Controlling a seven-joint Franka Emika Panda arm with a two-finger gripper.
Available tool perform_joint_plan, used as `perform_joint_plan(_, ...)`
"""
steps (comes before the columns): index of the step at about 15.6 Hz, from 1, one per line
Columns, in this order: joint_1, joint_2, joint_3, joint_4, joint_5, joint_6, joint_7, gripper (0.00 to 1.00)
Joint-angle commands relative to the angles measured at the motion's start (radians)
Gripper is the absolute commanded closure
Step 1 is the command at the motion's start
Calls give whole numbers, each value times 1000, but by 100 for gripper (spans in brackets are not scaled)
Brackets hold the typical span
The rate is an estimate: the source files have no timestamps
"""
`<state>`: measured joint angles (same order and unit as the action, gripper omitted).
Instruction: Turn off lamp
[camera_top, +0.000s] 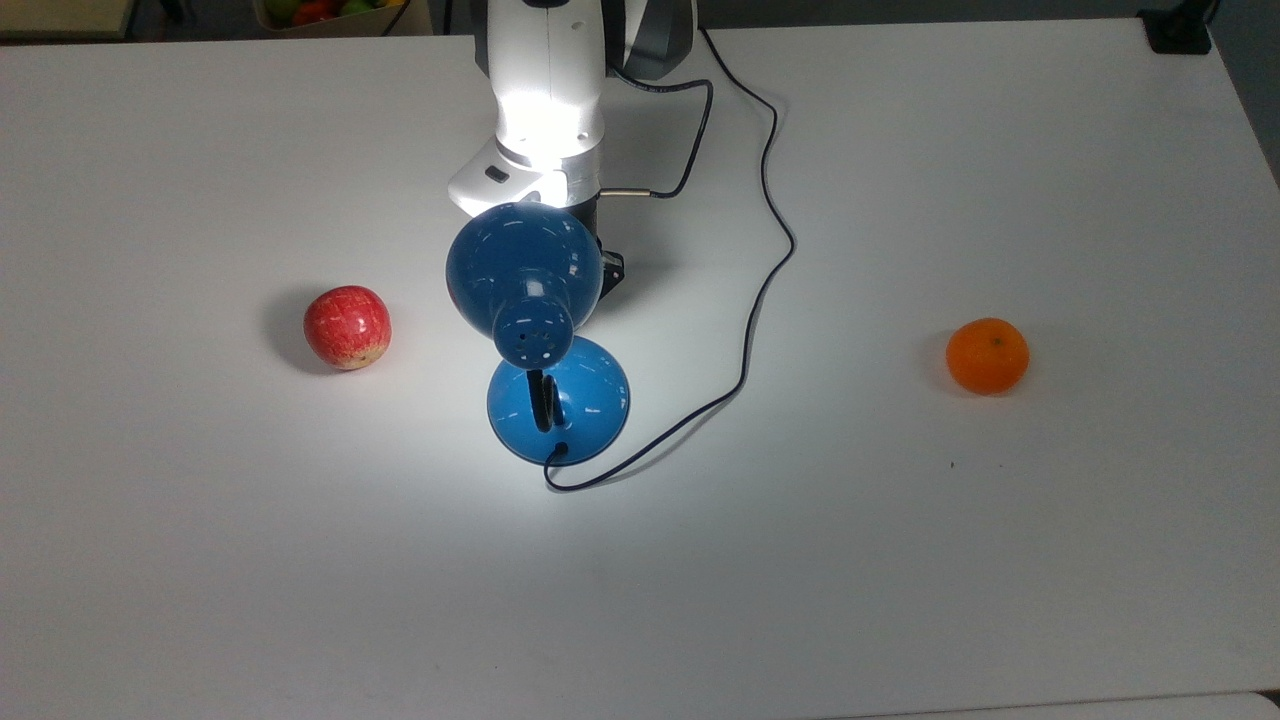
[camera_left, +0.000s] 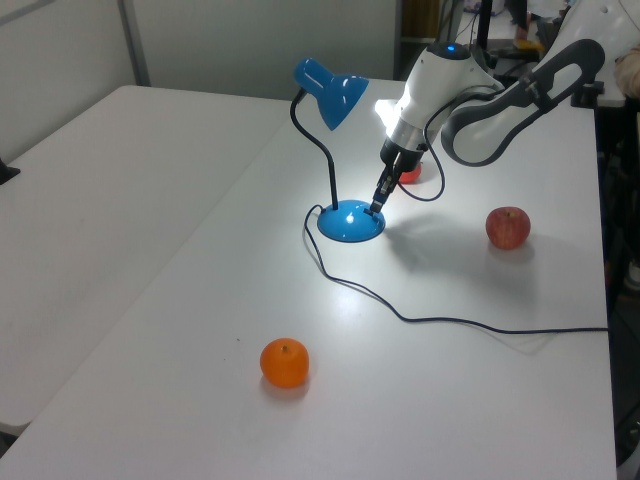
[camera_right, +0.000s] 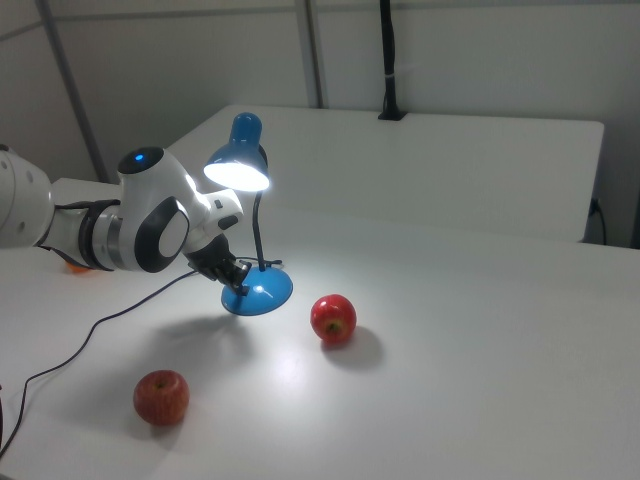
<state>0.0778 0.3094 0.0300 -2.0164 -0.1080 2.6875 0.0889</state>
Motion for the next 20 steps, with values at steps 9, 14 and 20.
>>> perform_joint_plan(9, 2, 34, -1, 16, -24, 41, 31, 100)
perform_joint_plan(14, 5, 33, -1, 10, -25, 28, 29, 100)
perform_joint_plan(20, 7, 16, -2, 15, -25, -115, 29, 100)
